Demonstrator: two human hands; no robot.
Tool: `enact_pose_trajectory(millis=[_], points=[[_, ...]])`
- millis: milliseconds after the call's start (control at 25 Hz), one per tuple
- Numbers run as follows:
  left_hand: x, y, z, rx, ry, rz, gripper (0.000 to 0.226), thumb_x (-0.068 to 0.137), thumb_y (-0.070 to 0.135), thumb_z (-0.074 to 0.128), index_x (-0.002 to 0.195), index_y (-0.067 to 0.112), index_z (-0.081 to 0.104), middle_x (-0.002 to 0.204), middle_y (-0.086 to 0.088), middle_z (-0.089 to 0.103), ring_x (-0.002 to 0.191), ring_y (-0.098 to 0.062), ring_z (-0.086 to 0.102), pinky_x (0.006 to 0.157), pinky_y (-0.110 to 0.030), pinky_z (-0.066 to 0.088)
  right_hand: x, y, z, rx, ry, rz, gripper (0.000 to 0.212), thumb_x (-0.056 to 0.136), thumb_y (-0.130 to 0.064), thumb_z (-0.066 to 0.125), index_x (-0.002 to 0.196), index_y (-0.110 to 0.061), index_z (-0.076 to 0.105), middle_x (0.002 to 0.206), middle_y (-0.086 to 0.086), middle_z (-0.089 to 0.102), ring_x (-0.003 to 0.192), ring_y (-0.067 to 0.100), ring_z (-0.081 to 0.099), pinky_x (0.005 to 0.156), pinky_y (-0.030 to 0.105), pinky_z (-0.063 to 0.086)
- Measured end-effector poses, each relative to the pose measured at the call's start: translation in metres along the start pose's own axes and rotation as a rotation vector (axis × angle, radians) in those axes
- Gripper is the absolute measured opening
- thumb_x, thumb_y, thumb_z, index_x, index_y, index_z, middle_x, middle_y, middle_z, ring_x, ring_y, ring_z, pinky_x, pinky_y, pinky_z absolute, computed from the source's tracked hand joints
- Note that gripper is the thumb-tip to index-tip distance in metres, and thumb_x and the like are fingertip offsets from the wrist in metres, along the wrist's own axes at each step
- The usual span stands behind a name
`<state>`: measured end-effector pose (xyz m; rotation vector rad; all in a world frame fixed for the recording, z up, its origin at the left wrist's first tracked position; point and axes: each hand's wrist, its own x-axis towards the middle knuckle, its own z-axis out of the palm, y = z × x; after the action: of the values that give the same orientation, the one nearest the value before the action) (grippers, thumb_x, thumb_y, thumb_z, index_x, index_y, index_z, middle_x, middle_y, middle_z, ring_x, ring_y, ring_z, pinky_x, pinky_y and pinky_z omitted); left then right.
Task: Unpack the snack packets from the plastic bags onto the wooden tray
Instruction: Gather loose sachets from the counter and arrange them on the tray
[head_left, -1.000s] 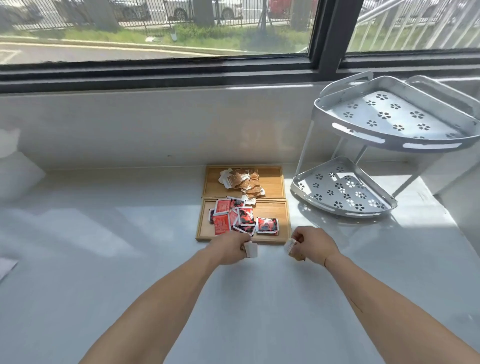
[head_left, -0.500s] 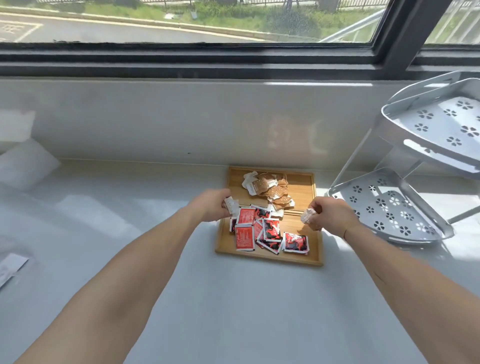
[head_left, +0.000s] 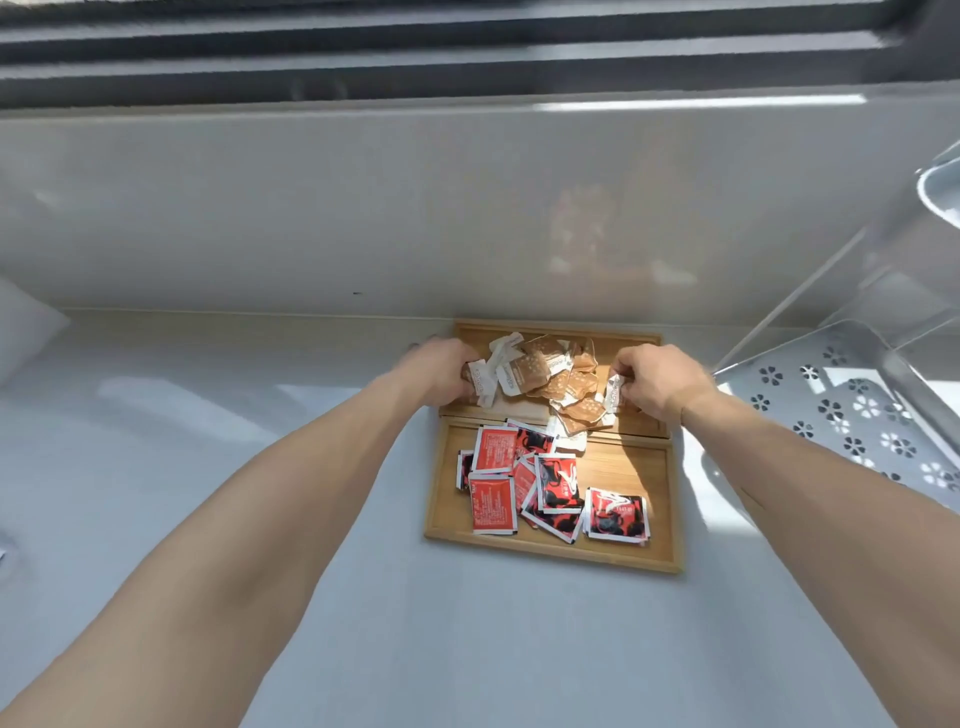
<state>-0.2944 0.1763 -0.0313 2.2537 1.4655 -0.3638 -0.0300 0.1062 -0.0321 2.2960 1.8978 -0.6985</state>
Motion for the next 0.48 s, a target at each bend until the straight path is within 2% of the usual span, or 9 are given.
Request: enact_pose_trajectory(millis=[120, 280, 400, 480], points=[[0.006, -0.001, 0.005, 0.01, 0.041, -0.01, 0.031, 0.084, 0.037, 0.071, 0.112, 0.026, 0.066, 0.107, -0.005, 0.066, 0.107, -0.027, 0.052, 0.079, -0.037, 0.042, 0.007, 0.001, 0.007, 0.01, 0.011, 0.002, 0.03, 0.086, -0.01, 0.053, 0.107, -0.027, 0.065, 0.111, 0.007, 0.072, 0.102, 0.033, 0.063, 0.077, 0.034, 0.048], [0.004, -0.001, 0.01, 0.041, 0.169, -0.05, 0.054, 0.073, 0.045, 0.078, 0.122, 0.034, 0.06, 0.121, -0.001, 0.057, 0.12, -0.027, 0.042, 0.094, -0.042, 0.036, 0.002, 0.0, 0.015, -0.04, 0.088, -0.004, 0.037, 0.09, -0.01, 0.053, 0.123, -0.025, 0.06, 0.122, 0.007, 0.066, 0.113, 0.032, 0.06, 0.084, 0.037, 0.048], [-0.002, 0.0, 0.011, 0.007, 0.188, -0.054, 0.058, 0.073, 0.044, 0.078, 0.126, 0.034, 0.057, 0.126, -0.001, 0.056, 0.121, -0.027, 0.044, 0.096, -0.042, 0.037, -0.009, -0.002, 0.015, -0.059, 0.108, -0.026, 0.045, 0.09, -0.007, 0.05, 0.132, -0.023, 0.053, 0.129, 0.009, 0.06, 0.118, 0.033, 0.057, 0.091, 0.043, 0.05], [-0.013, 0.001, 0.013, -0.014, 0.206, -0.065, 0.056, 0.076, 0.043, 0.075, 0.127, 0.032, 0.056, 0.127, -0.003, 0.056, 0.12, -0.028, 0.046, 0.095, -0.042, 0.04, -0.021, -0.003, 0.01, -0.103, 0.108, -0.023, 0.043, 0.091, -0.008, 0.05, 0.131, -0.02, 0.054, 0.128, 0.009, 0.059, 0.116, 0.033, 0.057, 0.092, 0.043, 0.051]])
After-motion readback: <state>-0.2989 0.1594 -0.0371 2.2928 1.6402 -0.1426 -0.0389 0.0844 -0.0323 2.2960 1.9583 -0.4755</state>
